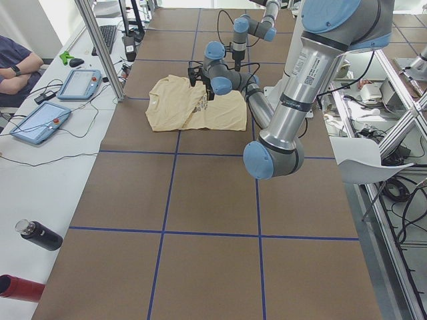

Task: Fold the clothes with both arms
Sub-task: 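Move both grippers to the hem corners nearest the robot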

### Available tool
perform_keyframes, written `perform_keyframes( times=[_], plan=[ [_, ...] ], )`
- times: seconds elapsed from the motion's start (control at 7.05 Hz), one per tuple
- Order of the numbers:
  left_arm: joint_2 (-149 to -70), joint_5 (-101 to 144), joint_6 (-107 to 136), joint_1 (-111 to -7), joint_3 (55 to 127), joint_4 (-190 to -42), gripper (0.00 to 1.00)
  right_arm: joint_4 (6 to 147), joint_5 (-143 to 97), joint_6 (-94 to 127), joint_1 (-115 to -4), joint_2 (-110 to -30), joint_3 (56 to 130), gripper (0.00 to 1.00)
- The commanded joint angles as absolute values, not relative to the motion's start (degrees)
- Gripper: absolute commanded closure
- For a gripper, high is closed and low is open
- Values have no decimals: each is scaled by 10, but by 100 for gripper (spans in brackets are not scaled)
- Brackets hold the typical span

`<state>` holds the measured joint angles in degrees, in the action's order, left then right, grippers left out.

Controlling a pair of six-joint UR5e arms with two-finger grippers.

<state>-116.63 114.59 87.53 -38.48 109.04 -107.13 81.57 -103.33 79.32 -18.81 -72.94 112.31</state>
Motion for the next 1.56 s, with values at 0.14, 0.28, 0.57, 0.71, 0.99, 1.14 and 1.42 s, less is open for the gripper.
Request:
perform_keyframes(
  times=[0.14, 0.28, 0.57, 0.71, 0.99, 1.14, 1.42],
  plan=[
    [-1164, 1146, 875, -385, 1094, -1070, 0, 820, -1033, 795, -168, -723, 1090, 3],
    [-1164, 1146, 875, -385, 1094, -1070, 0, 820, -1034, 795, -167, -723, 1086, 9],
    [-1164, 1146, 875, -385, 1094, -1070, 0, 820, -1037, 795, -168, -726, 1087, 44],
    [-1164, 1146, 875, -385, 1094, -1070, 0, 820, -1038, 794, -170, -727, 1087, 68],
    [-1164, 1146, 875, -385, 1094, -1070, 1, 820, -1056, 794, -177, -725, 1094, 100],
    [-1163, 1146, 875, -386, 1094, -1070, 1, 820, -1059, 795, -181, -725, 1097, 100],
    [-1150, 1145, 875, -384, 1095, -1070, 2, 820, -1061, 795, -185, -725, 1099, 100]
  ],
)
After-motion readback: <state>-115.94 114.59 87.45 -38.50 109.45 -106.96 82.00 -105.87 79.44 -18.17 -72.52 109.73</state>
